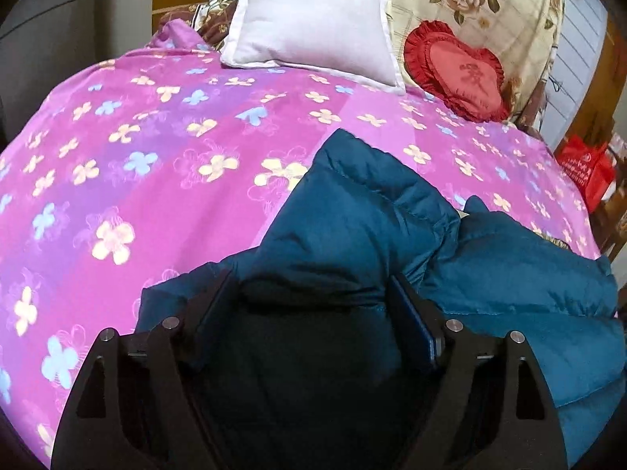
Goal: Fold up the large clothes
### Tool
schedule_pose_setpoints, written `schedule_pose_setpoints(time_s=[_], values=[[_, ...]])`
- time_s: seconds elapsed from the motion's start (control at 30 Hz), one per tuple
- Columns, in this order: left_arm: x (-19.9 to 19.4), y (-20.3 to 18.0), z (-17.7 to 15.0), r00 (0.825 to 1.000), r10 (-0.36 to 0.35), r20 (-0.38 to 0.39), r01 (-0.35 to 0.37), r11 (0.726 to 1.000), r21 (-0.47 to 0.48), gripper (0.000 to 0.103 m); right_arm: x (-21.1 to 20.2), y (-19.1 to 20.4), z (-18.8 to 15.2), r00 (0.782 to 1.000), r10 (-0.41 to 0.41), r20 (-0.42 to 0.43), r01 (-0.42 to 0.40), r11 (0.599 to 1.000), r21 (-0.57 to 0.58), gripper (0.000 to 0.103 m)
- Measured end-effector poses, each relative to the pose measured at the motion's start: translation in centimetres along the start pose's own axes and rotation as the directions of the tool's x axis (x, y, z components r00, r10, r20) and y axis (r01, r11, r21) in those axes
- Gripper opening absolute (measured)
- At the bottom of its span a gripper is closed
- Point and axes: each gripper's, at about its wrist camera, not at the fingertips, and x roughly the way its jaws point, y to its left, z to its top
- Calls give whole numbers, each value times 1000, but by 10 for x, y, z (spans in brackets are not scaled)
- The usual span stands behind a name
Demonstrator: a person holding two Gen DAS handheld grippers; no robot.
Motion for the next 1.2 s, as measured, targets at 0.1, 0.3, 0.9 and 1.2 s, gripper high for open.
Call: schedule_pose_setpoints(time_s=[0.1,0.3,0.9,1.2], values=[[4,-1,3,1000,-15,-19,15,1000,-8,82,5,5,0,1000,-19,-14,19,1000,-23,93],[4,1,2,998,-51,-30,50,998,-23,83,3,5,-2,1000,-1,-4,1,999,-33,98],[-135,-29,-58,982,-188,-5,187,973,136,83,-150,80,-73,988,21,155,-13,998,-54,95],[-121,-48,-137,985,-173,19,166,965,206,86,-119,71,-157,983,47,176,-46,999,-13,100]])
